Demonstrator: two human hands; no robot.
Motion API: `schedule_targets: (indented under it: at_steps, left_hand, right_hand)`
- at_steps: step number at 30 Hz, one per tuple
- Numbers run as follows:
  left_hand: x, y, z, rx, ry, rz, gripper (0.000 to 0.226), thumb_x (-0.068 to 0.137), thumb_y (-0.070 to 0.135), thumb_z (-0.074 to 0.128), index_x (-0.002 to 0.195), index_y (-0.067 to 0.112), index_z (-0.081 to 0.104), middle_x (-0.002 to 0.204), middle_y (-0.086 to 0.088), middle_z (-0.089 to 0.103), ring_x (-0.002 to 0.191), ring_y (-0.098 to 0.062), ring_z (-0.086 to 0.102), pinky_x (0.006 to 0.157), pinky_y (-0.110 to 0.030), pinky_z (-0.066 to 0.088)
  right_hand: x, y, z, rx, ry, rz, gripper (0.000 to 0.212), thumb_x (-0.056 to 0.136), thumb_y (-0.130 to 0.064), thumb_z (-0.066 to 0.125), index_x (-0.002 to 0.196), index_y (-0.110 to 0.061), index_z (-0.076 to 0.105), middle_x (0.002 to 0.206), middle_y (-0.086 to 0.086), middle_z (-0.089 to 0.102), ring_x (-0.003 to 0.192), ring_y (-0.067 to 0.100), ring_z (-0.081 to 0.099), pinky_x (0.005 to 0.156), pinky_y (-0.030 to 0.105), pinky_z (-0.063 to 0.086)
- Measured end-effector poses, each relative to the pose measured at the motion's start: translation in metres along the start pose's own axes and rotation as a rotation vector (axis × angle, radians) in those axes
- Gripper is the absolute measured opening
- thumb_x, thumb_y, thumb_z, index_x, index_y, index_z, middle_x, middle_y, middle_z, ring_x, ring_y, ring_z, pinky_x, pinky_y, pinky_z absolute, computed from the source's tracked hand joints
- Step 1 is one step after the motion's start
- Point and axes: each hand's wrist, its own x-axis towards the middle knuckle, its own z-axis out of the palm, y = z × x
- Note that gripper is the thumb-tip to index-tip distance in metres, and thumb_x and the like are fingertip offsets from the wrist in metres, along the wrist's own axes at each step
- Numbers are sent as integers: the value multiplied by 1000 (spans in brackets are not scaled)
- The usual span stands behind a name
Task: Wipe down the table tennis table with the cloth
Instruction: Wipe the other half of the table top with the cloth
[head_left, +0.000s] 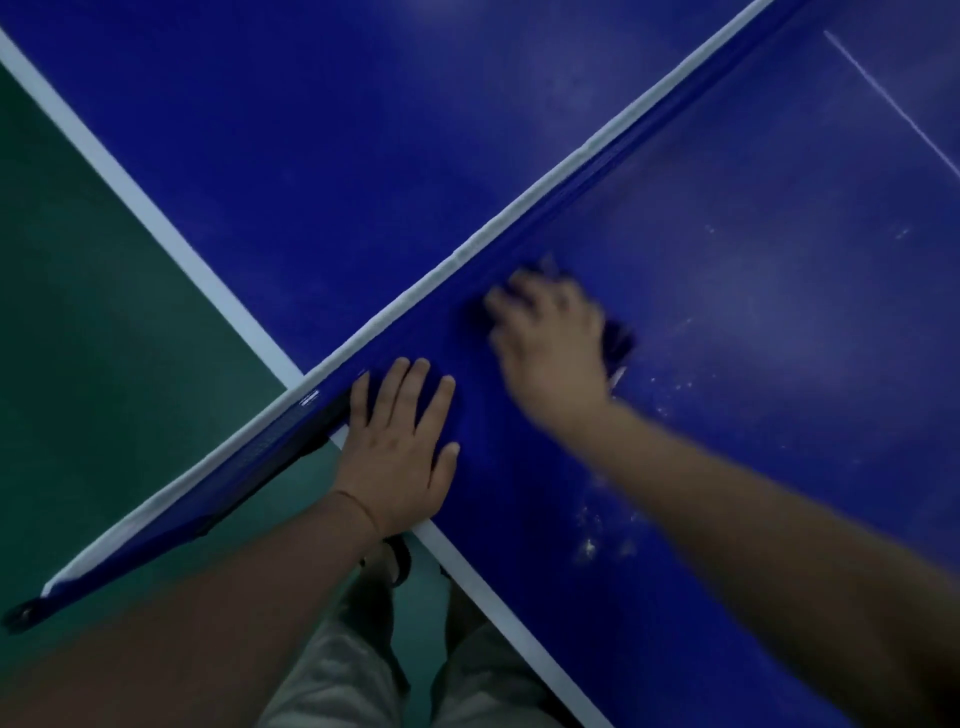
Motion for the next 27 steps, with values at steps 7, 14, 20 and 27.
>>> schedule_targets:
  at_steps: [7, 14, 20, 27]
  left_hand:
    - [45, -24, -24, 141, -51, 384, 71, 95, 53, 36, 149, 7, 44, 157, -18, 36, 147, -35, 30, 121, -54, 12]
    - [99, -19, -30, 108, 29, 489, 60, 96, 45, 41, 137, 4, 55, 143, -22, 49, 140, -40, 38, 121, -55, 18]
    - [109, -22, -26, 12, 32, 555, 51, 93, 43, 46, 129, 10, 61, 137, -17, 53, 135, -41, 41, 116, -59, 29]
    - [157, -6, -43, -82, 82, 493, 44, 92, 31, 40, 120, 6, 62, 128, -16, 56, 125, -36, 47, 114, -52, 33]
  right_hand:
    - [53, 109, -30, -103, -13, 32, 43, 102, -42, 49, 143, -29, 56, 153, 5, 46, 131, 39, 45, 100, 53, 41]
    - [2, 42, -4, -4, 63, 65, 42, 97, -39, 49, 137, -29, 57, 149, 4, 49, 130, 37, 45, 98, 53, 39]
    - [39, 131, -33, -77, 20, -112, 36, 96, -31, 61, 129, -20, 67, 140, 12, 59, 123, 40, 56, 93, 53, 49]
    - [74, 120, -39, -126, 37, 386, 42, 100, -34, 47, 141, -27, 52, 155, 4, 40, 138, 37, 36, 108, 52, 33]
